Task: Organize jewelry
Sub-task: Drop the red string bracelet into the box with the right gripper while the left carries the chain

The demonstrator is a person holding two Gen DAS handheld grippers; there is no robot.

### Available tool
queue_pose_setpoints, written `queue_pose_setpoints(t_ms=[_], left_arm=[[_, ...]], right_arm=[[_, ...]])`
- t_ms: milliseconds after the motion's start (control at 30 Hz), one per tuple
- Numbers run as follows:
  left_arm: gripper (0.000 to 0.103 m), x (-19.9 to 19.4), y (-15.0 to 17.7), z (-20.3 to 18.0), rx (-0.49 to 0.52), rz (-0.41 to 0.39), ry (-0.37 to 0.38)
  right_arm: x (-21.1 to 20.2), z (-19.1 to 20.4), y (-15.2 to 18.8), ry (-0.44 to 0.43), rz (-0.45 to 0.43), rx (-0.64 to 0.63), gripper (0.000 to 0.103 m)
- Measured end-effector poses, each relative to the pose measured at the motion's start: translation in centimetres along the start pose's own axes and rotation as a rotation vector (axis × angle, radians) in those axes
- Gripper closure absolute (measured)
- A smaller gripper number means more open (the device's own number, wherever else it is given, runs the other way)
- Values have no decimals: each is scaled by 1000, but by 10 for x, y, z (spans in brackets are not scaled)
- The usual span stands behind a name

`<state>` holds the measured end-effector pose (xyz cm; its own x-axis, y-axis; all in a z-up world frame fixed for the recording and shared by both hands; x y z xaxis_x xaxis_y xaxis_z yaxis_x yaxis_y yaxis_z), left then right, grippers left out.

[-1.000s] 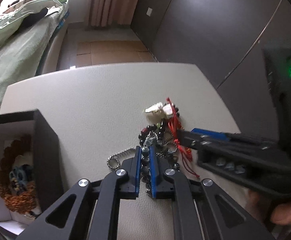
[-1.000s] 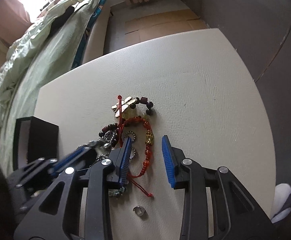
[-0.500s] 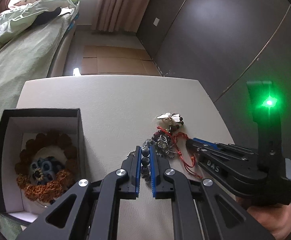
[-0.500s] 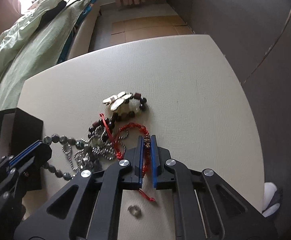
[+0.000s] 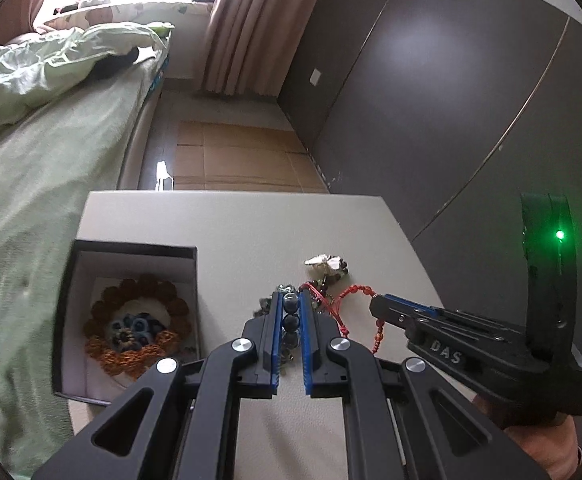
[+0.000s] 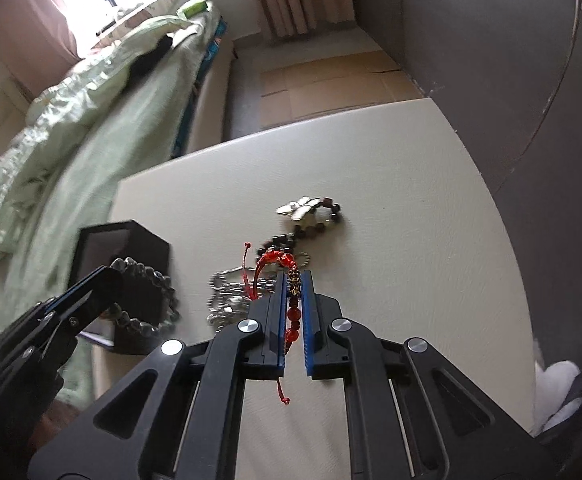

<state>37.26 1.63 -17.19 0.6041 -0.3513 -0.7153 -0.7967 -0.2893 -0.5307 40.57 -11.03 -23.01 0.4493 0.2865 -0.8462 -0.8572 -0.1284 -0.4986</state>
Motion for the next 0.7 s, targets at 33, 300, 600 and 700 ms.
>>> queue_pose_setpoints(t_ms=[33, 300, 600, 700], left_arm=[[97, -5, -1, 1, -12, -4, 8], [97, -37, -8, 12, -52, -33, 45], [97, -64, -18, 36, -94, -90, 27], [97, -67, -20, 48, -111, -96, 10]], right_arm=[[-4, 0, 0, -26, -6, 13, 95], [-29, 7, -6, -158, -53, 67, 95], [-44, 32, -9, -199, -102, 42, 95], [-43, 40, -11, -203, -112, 30, 95]])
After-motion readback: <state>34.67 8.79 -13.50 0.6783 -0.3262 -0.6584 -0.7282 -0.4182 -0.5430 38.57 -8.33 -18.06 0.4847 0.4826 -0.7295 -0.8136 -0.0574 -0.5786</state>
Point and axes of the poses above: each gripper's, at about its wrist camera, not at the fingertips, and x roughly the way its jaws point, z to its left, y to its underside, the point moved 7 cm from there along x, roughly the way its jaws point, and after that the axes turned 12 degrees about -x, right-handed, at the moved point
